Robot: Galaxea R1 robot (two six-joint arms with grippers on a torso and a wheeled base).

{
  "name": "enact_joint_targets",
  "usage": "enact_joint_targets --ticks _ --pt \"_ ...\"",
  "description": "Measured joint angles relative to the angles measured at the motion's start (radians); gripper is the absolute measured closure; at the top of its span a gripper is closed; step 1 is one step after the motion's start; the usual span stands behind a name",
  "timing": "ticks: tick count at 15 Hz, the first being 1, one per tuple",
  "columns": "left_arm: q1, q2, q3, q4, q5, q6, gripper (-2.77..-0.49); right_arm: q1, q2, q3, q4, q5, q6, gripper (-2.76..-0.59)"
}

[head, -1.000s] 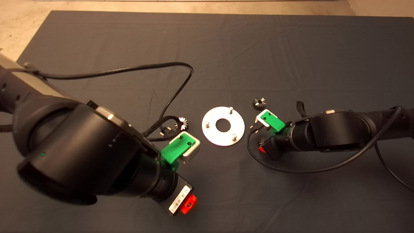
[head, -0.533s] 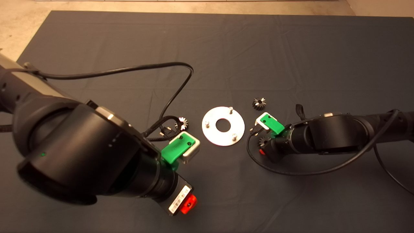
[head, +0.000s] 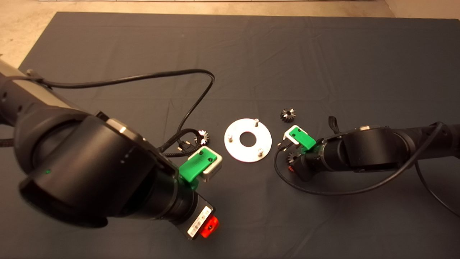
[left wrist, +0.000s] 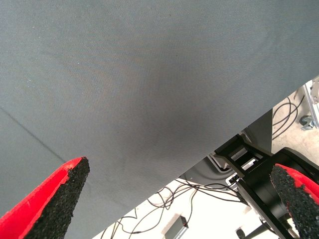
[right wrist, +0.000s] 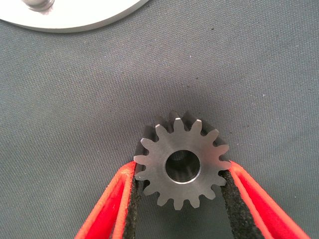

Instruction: Install three planetary gears onto the carrier pins

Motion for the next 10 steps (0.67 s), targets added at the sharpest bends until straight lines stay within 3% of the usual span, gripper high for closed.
enact_joint_targets --ticks 5,10 --pt "0.0 0.0 0.0 0.0 0.0 0.0 -2.64 0.0 0.0 0.0 -0.003 -0.001 0.0 -1.01" --pt "0.0 0.0 0.0 0.0 0.0 0.0 -2.64 0.0 0.017 0.0 -0.003 -0.015 0.0 -0.96"
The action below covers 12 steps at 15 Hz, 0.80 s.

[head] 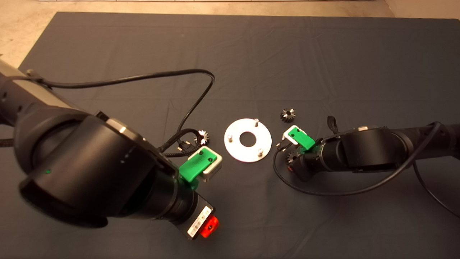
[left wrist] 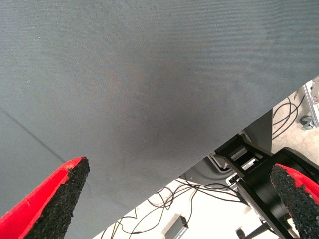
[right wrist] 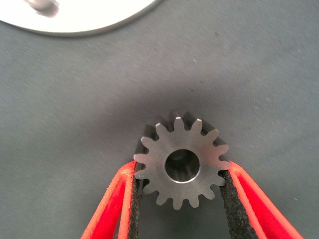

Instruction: Install three planetary gears onto the carrier pins

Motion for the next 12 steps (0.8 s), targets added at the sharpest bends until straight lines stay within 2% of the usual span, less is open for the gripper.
enact_joint_targets --ticks 1,3,5,9,12 --pt "0.0 0.0 0.0 0.0 0.0 0.0 -2.64 0.0 0.005 0.0 0.001 -0.001 0.0 -0.95" --pt "0.0 0.0 0.0 0.0 0.0 0.0 -2.64 0.0 0.02 -0.001 0.004 0.008 0.001 -0.88" --pt "0.0 0.0 0.0 0.0 0.0 0.0 -2.64 0.011 0.028 -0.001 0.013 0.013 0.002 -0.89" --pt "0.0 0.0 0.0 0.0 0.0 0.0 -2.64 0.084 0.031 -0.003 0.065 0.012 0.005 -0.89" --pt "0.0 0.0 0.0 0.0 0.0 0.0 -2.64 0.114 0.036 -0.003 0.096 0.013 0.005 -0.89"
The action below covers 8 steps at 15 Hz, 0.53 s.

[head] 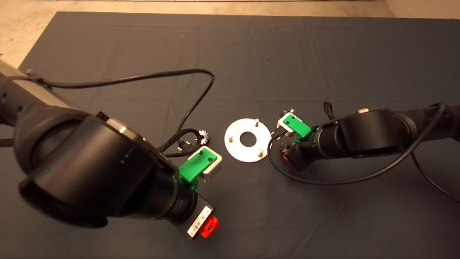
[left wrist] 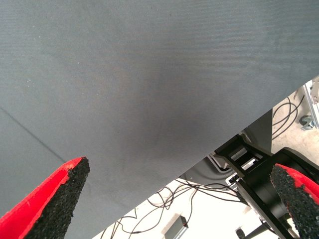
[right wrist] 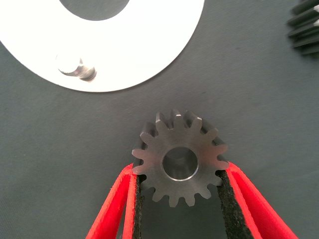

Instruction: Install three planetary gears onto the carrier pins

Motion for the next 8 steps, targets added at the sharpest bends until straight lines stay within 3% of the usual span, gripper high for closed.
enact_joint_targets --ticks 8 --pt "0.0 0.0 0.0 0.0 0.0 0.0 -2.65 0.073 0.023 -0.026 0.062 -0.002 0.008 -0.89"
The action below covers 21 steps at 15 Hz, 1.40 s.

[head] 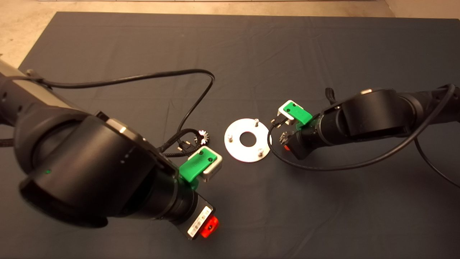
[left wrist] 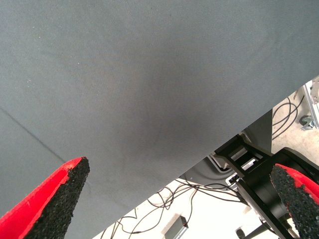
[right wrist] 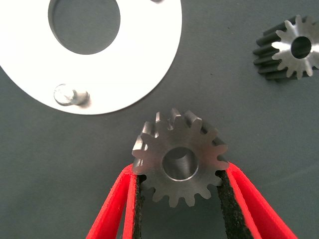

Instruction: Install three planetary gears onto the carrier pins

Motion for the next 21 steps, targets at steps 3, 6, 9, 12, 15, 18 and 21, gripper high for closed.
enact_joint_targets --ticks 3,6,9,12,15,18,21 --pt "0.0 0.0 0.0 0.0 0.0 0.0 -2.64 0.007 0.032 -0.003 0.026 0.001 0.018 -0.89" --pt "0.0 0.0 0.0 0.0 0.0 0.0 -2.64 0.01 0.077 -0.004 0.046 0.006 0.025 -0.88" --pt "0.0 0.0 0.0 0.0 0.0 0.0 -2.64 0.01 0.077 -0.004 0.053 0.004 0.026 -0.89" --pt "0.0 0.0 0.0 0.0 0.0 0.0 -2.64 0.009 0.083 -0.005 0.056 0.001 0.026 -0.89" --pt "0.0 0.0 0.0 0.0 0.0 0.0 -2.64 0.008 0.087 -0.005 0.056 0.026 0.026 -0.89" --pt "0.0 0.0 0.0 0.0 0.0 0.0 -2.64 0.004 0.104 -0.005 0.057 0.039 0.027 -0.89" --pt "0.0 0.0 0.0 0.0 0.0 0.0 -2.64 0.003 0.12 -0.005 0.057 0.049 0.028 -0.88"
